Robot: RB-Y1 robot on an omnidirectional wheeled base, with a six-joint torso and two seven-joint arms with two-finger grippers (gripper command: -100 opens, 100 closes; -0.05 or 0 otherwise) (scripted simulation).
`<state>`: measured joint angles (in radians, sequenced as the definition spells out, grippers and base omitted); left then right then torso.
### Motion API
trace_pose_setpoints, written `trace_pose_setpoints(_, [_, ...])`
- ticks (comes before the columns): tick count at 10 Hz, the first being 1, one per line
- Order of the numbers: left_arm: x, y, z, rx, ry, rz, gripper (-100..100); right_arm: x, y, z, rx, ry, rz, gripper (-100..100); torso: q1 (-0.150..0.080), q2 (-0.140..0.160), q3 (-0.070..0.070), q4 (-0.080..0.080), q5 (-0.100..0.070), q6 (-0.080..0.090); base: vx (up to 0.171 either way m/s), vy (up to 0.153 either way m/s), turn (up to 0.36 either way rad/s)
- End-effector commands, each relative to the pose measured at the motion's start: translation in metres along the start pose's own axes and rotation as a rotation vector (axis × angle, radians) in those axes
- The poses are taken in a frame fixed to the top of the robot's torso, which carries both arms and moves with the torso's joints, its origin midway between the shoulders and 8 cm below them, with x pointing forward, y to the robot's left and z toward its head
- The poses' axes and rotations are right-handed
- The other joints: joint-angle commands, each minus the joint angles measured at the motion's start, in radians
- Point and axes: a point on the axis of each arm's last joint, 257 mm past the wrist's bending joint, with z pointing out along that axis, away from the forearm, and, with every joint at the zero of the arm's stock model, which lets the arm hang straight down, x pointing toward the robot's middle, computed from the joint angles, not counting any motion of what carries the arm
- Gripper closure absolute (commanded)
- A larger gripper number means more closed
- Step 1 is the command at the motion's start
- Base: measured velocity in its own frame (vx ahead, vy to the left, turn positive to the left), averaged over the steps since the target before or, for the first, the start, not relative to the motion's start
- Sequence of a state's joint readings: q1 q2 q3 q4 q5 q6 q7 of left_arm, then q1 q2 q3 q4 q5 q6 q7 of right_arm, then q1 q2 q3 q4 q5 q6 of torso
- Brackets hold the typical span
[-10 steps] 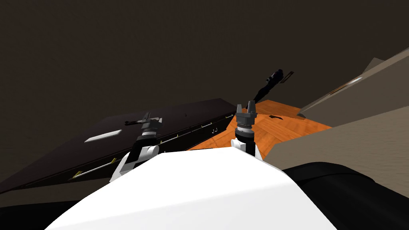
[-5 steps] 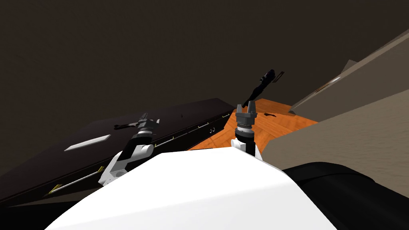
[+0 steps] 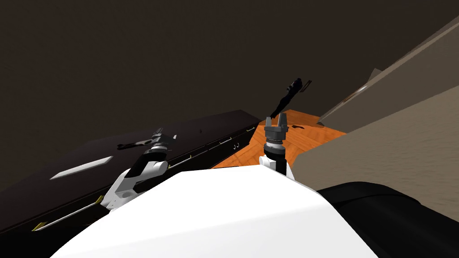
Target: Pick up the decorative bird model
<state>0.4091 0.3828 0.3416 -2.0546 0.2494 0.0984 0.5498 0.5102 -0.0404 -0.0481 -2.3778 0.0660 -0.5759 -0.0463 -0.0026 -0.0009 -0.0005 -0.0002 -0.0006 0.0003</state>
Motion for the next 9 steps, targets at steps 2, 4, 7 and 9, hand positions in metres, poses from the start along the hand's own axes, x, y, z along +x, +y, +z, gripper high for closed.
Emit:
trace_pose_setpoints(2, [-0.012,0.006,0.001,-0.040,-0.034,-0.025,-100,0.000,0.000,0.000,0.000,0.000,0.000,0,0.000,0.000,0.000,0.000,0.000,-0.001,0.011,-0.030,-0.050])
trace_pose_setpoints(4, [-0.035,0.009,0.004,-0.085,-0.086,-0.065,-100,0.000,0.000,0.000,0.000,0.000,0.000,0,0.001,0.001,0.000,0.000,0.000,0.000,0.012,-0.034,-0.137])
trace_pose_setpoints(7, [-0.059,0.011,0.006,-0.127,-0.144,-0.110,-100,0.000,0.000,0.000,0.000,0.000,0.000,0,0.000,0.000,0.000,0.000,0.000,-0.001,0.016,-0.042,-0.095])
trace_pose_setpoints(9, [-0.083,0.012,0.006,-0.161,-0.204,-0.160,-100,0.000,0.000,0.000,0.000,0.000,0.000,0,0.000,0.000,0.000,0.000,0.000,0.000,0.019,-0.037,-0.149])
